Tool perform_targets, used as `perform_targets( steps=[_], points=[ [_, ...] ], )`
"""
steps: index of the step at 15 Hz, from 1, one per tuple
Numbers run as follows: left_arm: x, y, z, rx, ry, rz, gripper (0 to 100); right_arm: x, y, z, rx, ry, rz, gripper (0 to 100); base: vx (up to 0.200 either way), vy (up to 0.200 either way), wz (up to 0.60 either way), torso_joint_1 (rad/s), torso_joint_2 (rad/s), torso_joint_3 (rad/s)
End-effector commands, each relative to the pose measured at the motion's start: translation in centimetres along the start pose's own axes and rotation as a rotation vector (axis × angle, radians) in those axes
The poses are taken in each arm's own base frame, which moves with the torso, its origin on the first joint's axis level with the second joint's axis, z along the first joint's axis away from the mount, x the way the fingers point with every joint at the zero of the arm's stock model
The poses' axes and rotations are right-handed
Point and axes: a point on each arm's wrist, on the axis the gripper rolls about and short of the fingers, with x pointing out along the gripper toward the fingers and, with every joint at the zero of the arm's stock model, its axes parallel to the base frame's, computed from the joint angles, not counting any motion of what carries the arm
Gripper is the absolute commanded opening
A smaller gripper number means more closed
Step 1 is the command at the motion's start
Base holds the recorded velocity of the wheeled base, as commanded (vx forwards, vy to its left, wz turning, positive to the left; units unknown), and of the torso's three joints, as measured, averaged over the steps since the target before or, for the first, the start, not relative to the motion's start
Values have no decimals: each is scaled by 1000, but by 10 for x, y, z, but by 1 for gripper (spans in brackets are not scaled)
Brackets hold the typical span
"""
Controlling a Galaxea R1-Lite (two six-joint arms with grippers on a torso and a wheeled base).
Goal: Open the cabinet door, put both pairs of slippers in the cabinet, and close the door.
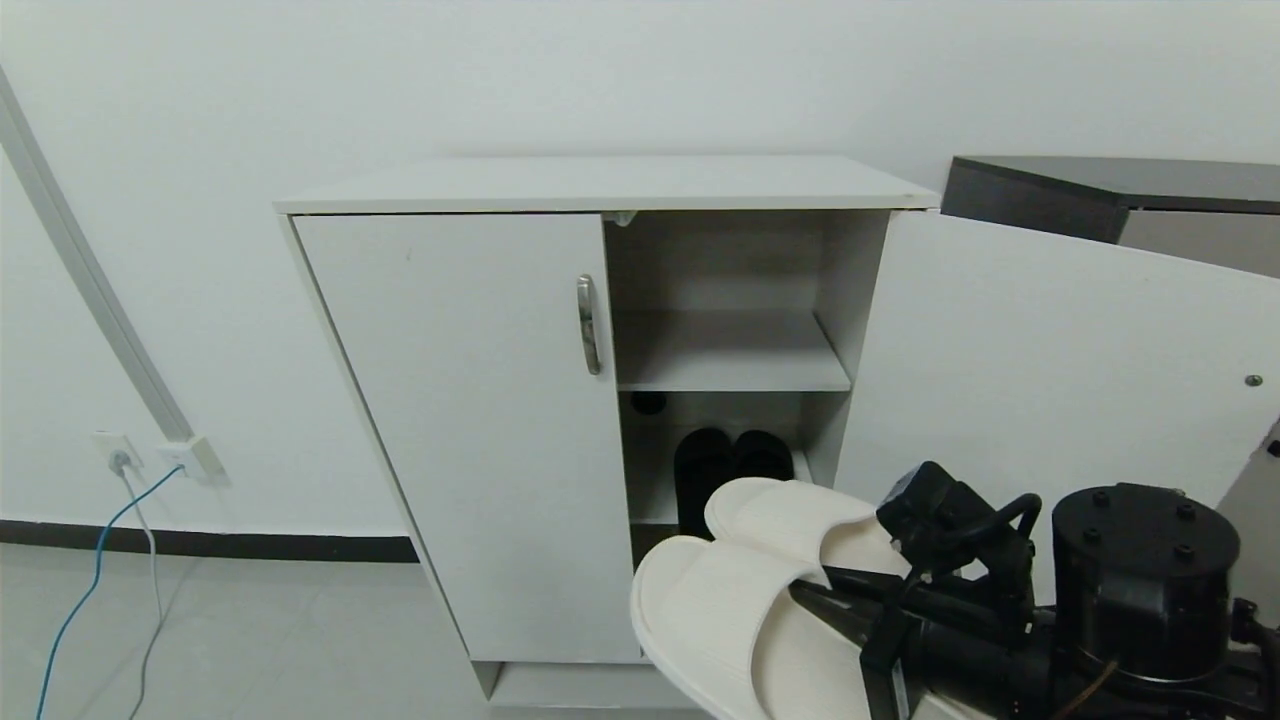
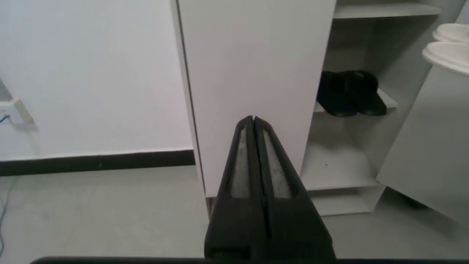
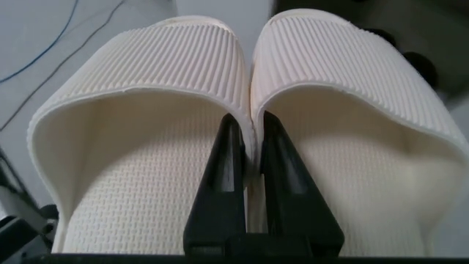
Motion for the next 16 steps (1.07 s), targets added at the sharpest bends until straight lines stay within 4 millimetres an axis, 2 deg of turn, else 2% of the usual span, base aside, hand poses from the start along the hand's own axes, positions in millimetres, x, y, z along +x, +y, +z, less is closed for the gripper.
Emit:
perform_targets(
  steps=[1, 3, 6, 8, 11, 14, 16],
  points=[
    [0, 0, 0, 0, 0, 1, 0, 0, 1, 0, -12, 2, 2, 0, 0, 0, 0, 0, 0, 0],
    [0, 0, 0, 0, 2, 1, 0, 2, 2, 1, -18, -2, -1, 0, 0, 0, 0, 0, 0, 0],
    [0, 0, 0, 0, 0, 1, 0, 33, 16, 8, 49, -11, -157, 0, 0, 0, 0, 0, 0, 0],
    [0, 0, 0, 0, 0, 1, 0, 65, 32, 13, 105, -34, -331, 0, 0, 0, 0, 0, 0, 0],
    [0, 0, 0, 0, 0, 1, 0, 85, 39, 24, 132, -42, -410, 0, 0, 0, 0, 0, 0, 0],
    [0, 0, 0, 1, 2, 1, 0, 112, 39, 50, 196, -37, -616, 0, 0, 0, 0, 0, 0, 0],
    [0, 0, 0, 2, 0, 1, 0, 120, 33, 66, 220, -64, -674, 0, 0, 0, 0, 0, 0, 0]
  ],
)
